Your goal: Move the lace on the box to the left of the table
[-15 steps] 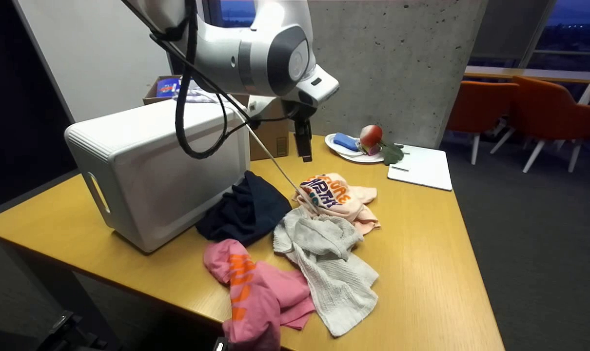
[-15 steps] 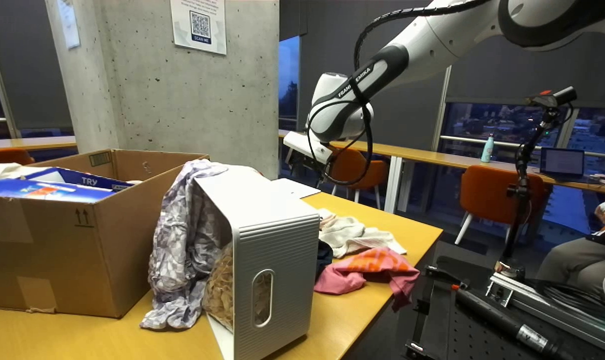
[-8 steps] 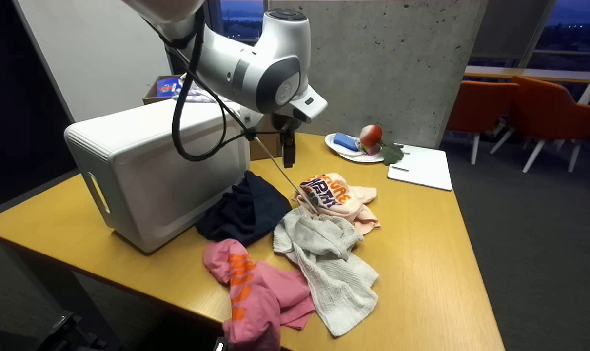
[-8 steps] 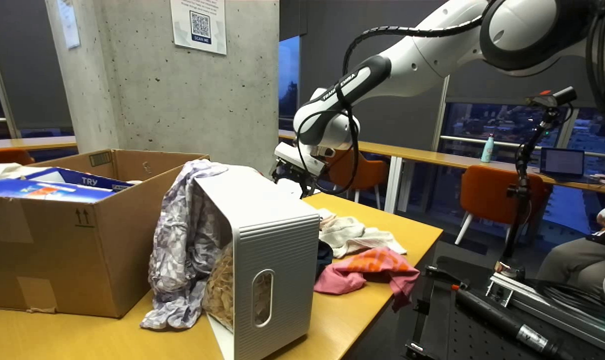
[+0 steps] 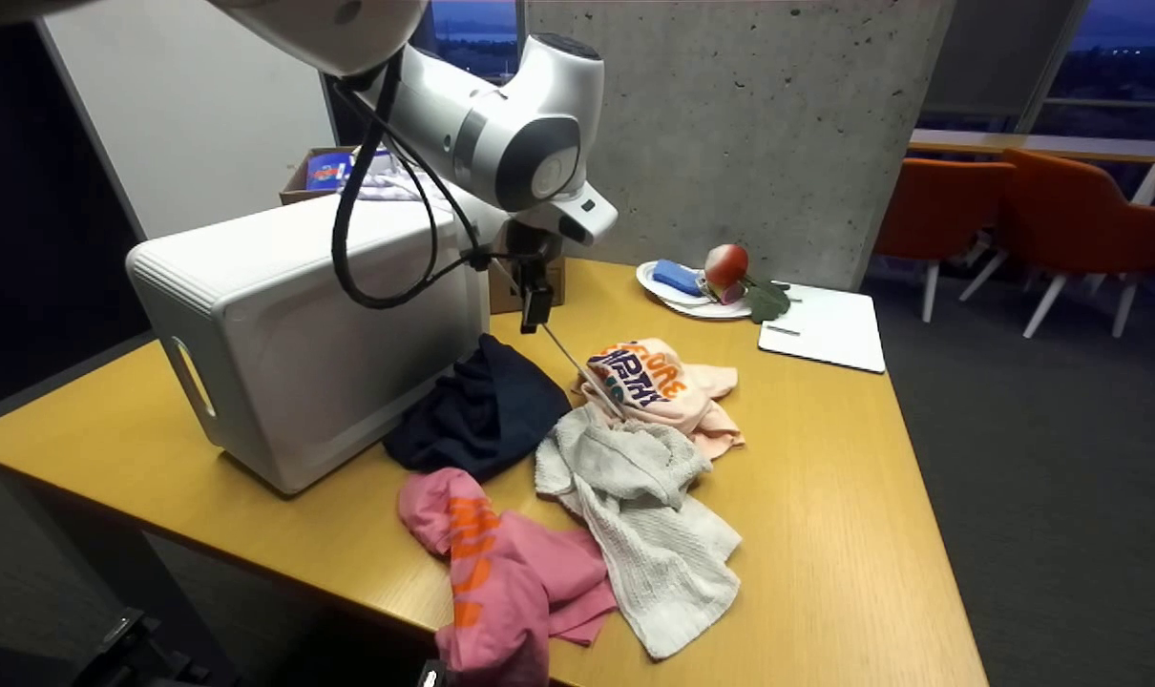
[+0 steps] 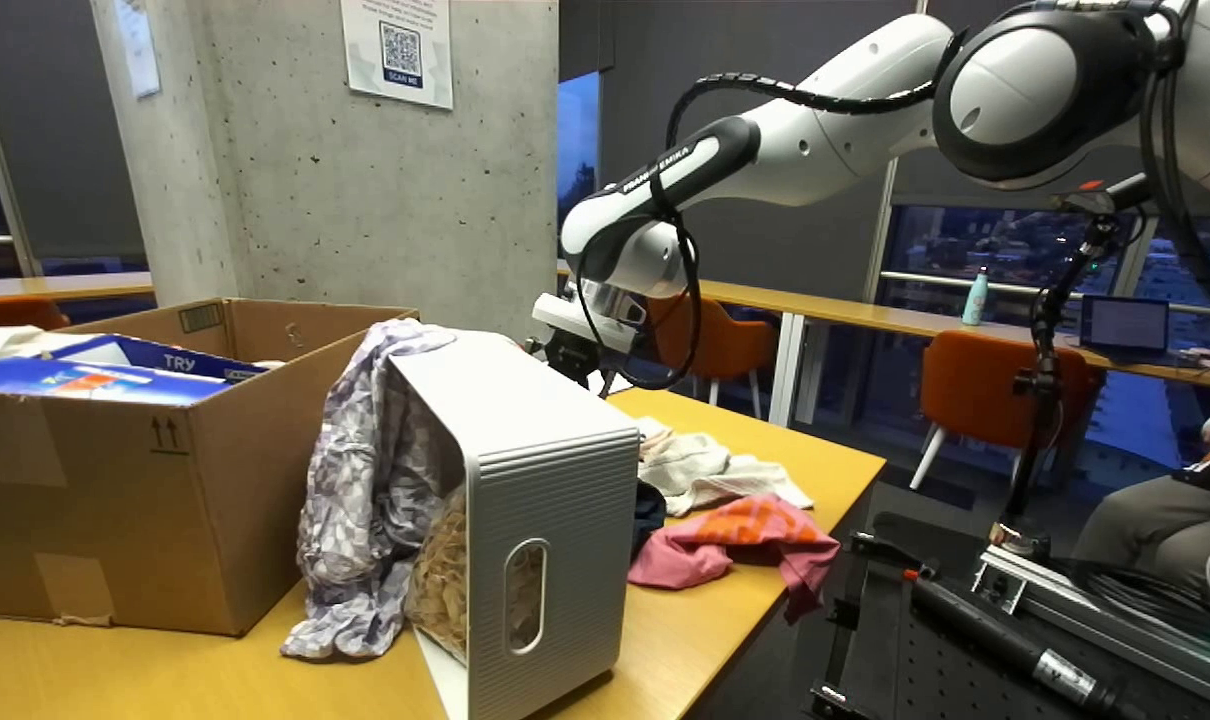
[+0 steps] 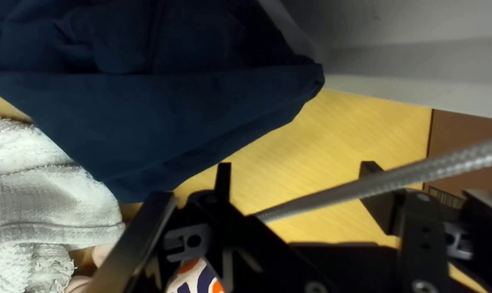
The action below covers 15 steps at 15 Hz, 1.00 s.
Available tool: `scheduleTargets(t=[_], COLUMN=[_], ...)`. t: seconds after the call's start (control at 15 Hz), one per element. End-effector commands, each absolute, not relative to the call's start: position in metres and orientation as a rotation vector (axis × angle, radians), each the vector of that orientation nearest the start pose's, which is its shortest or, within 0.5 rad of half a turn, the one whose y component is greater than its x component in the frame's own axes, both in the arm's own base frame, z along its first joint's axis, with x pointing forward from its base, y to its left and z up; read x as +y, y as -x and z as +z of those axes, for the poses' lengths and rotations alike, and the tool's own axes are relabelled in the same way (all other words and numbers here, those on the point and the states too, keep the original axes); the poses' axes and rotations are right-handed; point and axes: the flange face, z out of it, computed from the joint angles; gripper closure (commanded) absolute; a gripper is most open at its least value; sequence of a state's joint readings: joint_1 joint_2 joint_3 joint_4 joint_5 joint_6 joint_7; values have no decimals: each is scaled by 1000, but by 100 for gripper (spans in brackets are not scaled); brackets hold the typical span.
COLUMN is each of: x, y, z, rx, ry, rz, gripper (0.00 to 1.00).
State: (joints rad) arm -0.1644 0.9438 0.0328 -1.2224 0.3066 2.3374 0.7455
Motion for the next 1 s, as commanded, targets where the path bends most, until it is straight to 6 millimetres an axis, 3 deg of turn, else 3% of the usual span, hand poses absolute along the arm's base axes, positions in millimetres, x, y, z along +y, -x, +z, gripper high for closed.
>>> scheduleTargets(t=[0.0,0.47,0.93], x=[-105,-100,-91], y=[-773,-767,-764], z=[221,234,302], rx=[1426,1382,1388], ry=[2436,2481,2559], rz=[-72,-82,-193], gripper=[51,100,99])
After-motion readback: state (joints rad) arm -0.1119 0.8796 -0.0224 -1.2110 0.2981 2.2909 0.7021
